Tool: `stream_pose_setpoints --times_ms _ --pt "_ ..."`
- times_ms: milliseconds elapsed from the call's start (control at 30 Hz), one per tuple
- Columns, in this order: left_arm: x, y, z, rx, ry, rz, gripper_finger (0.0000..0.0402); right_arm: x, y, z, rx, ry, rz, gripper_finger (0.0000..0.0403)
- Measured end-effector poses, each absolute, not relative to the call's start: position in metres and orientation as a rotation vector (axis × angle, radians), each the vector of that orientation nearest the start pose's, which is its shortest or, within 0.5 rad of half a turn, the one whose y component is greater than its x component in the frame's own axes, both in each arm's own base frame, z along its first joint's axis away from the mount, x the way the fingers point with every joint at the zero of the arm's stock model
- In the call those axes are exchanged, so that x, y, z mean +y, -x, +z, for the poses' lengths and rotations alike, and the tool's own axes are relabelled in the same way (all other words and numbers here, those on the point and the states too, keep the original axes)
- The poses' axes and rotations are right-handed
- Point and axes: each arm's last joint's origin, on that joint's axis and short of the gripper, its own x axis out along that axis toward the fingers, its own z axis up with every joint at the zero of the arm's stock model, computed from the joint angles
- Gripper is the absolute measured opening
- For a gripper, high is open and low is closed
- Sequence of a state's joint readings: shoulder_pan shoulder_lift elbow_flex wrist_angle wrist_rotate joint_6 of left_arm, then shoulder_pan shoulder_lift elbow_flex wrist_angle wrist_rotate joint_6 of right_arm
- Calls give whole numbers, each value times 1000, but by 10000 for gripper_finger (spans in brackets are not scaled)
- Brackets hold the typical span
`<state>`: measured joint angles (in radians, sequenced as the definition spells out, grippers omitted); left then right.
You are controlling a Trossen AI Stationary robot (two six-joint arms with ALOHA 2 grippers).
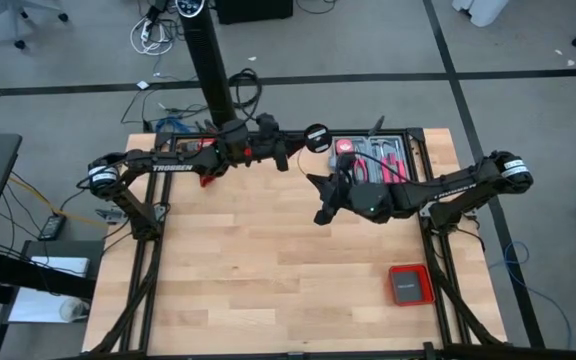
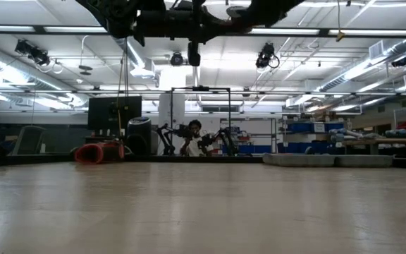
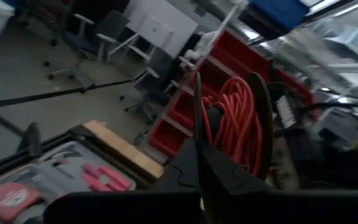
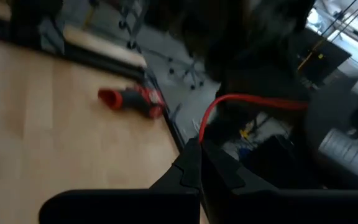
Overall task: Coil cords
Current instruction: Coil the red wire on the black spool
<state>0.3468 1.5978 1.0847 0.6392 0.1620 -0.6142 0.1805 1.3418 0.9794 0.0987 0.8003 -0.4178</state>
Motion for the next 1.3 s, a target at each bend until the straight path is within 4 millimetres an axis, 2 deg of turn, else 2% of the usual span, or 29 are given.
stream_pose_setpoints --times_ms 200,333,600,767,900,1067,1300 --pt "122 -344 316 -207 579 92 1 36 -286 298 476 584 -613 0" --pt "125 -342 316 -202 572 71 1 36 -271 300 539 596 -675 0" --pt "125 -342 314 -170 531 46 1 27 -230 317 572 558 -798 0" --pt "115 -346 307 -91 514 41 1 18 -215 336 524 583 -879 0" --pt "106 -350 305 -64 495 33 1 13 -215 352 461 609 -878 0" --pt "98 -352 304 -50 486 22 1 11 -228 366 331 641 -774 0" --pt "95 -353 301 -35 461 90 0 12 -251 362 288 700 -759 0"
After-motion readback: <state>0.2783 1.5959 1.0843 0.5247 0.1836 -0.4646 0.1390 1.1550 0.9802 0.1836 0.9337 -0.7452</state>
